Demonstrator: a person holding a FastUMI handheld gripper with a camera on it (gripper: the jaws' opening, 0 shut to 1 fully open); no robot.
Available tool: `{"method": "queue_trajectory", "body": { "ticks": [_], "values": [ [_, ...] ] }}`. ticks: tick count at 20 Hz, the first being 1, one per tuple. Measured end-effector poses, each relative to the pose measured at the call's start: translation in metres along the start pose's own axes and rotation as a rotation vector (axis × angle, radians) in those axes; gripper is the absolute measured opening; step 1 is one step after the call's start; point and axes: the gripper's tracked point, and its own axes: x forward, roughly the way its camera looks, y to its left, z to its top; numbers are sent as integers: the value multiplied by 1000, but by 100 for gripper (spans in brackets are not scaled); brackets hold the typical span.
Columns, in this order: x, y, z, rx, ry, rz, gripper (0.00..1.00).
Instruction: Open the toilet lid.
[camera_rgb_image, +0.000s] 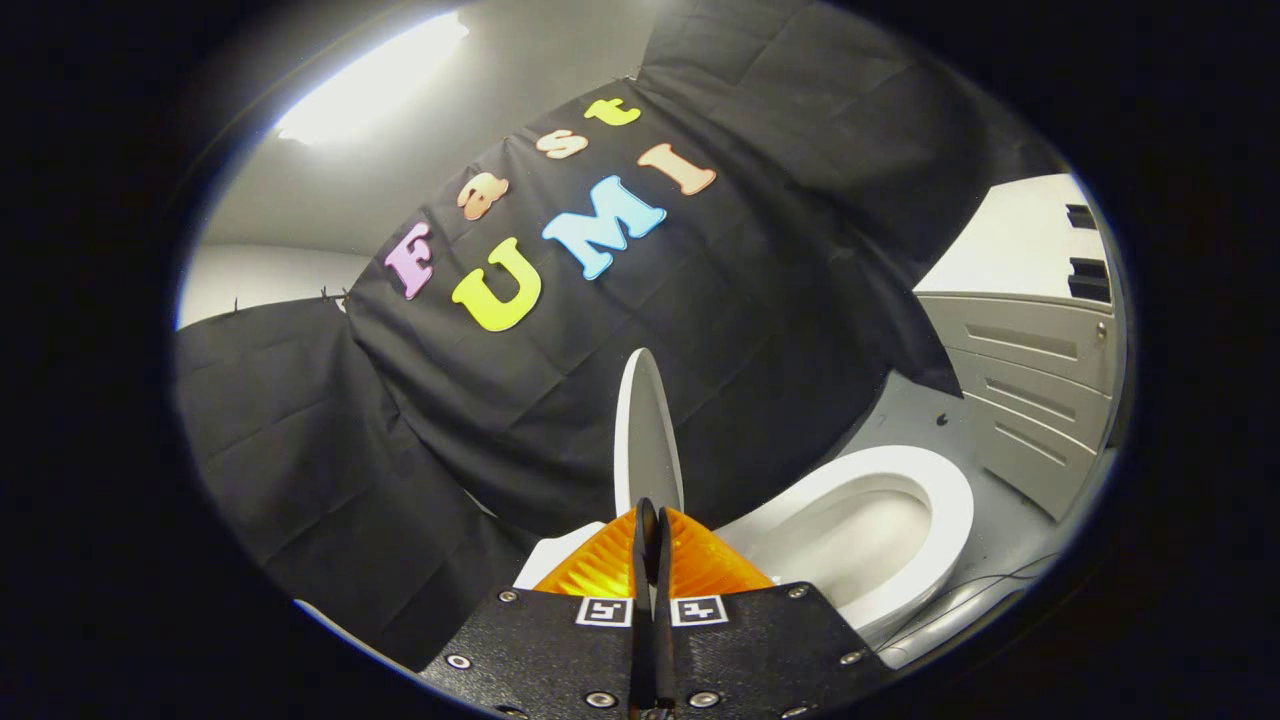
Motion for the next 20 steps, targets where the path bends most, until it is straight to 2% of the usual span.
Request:
{"method": "queue_trajectory", "body": {
  "ticks": [20],
  "values": [
    [13,130,-44,-125,12,146,0]
  ]
}}
